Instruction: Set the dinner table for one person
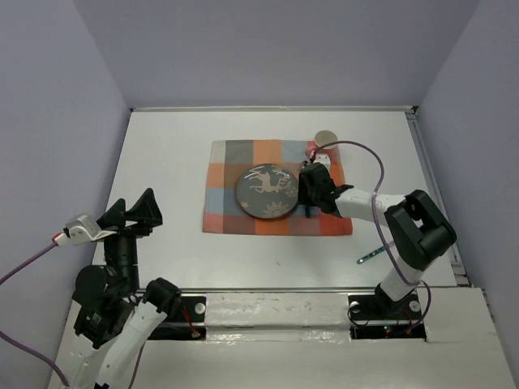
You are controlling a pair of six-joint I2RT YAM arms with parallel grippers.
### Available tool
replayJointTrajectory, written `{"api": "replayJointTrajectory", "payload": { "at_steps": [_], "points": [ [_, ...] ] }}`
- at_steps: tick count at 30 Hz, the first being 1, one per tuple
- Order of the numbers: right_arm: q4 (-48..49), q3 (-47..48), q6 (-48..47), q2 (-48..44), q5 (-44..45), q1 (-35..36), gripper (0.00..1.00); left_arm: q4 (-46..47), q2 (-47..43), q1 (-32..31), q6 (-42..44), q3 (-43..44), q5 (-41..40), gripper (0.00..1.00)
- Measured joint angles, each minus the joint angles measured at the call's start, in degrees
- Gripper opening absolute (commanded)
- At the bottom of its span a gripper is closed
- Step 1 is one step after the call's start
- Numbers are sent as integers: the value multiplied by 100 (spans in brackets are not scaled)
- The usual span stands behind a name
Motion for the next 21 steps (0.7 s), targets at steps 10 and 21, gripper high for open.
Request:
{"api": "replayJointTrajectory", "payload": {
  "at_steps": [10,21],
  "points": [
    [-787,-96,535,-1650,315,-50,63,15,-33,-48,4,0,138,99],
    [-3539,-1093,3211,-3875,1213,-236,65,17,-201,-570,44,0,243,99]
  ]
}}
